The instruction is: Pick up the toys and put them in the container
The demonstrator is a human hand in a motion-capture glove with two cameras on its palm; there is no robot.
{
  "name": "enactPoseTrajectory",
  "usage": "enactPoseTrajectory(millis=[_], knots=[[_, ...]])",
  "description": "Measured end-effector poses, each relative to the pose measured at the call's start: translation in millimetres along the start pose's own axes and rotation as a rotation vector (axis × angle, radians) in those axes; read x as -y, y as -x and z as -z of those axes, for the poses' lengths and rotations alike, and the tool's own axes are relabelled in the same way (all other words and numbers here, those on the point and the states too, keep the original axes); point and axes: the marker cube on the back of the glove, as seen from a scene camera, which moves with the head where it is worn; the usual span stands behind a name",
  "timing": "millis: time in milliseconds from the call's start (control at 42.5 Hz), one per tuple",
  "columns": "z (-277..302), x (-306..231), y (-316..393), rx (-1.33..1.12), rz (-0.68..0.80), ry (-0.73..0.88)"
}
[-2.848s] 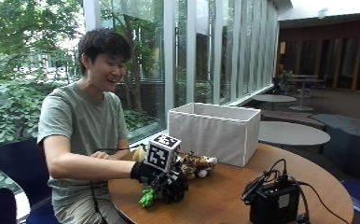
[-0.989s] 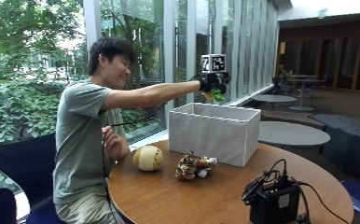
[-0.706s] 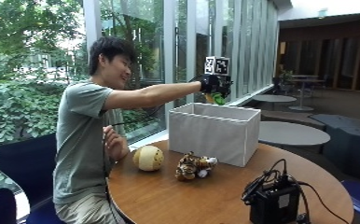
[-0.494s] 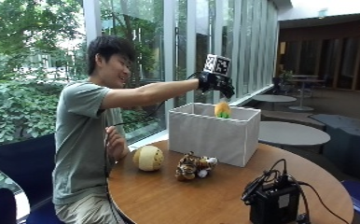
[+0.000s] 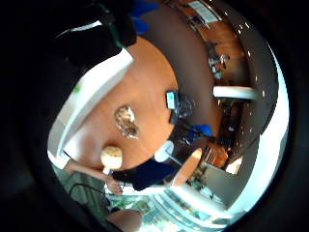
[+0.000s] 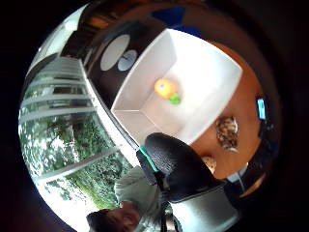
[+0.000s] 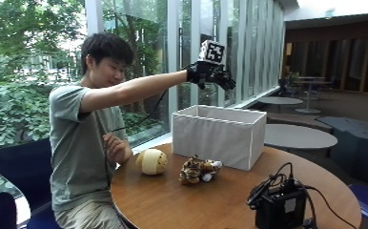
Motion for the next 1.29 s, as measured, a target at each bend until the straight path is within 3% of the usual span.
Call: enactPoseTrajectory(millis=[141, 235, 306, 400, 447, 541, 659, 800, 1059, 1295], knots=[[-29.0, -28.3, -66.9, -0.018, -0.153, 0.069], [-62.7, -40.9, -98.8, 0.048, -0.08, 0.019], [-108.4, -49.3, -137.1, 0.026, -0.022, 0.084], [-170.6, -39.7, -162.2, 0.037, -0.294, 0.158], [-200.8, -39.1, -172.9, 0.057, -0.305, 0.157], [-263.9, -28.3, -170.1, 0.176, -0.463, 0.161], [-334.6, -24.3, -124.9, 0.113, -0.371, 0.219], [-344.9, -25.1, -125.4, 0.263, -0.368, 0.115], [-348.5, -9.5, -124.9, 0.196, -0.44, 0.038], [-324.3, -11.8, -135.7, 0.26, -0.333, -0.069]])
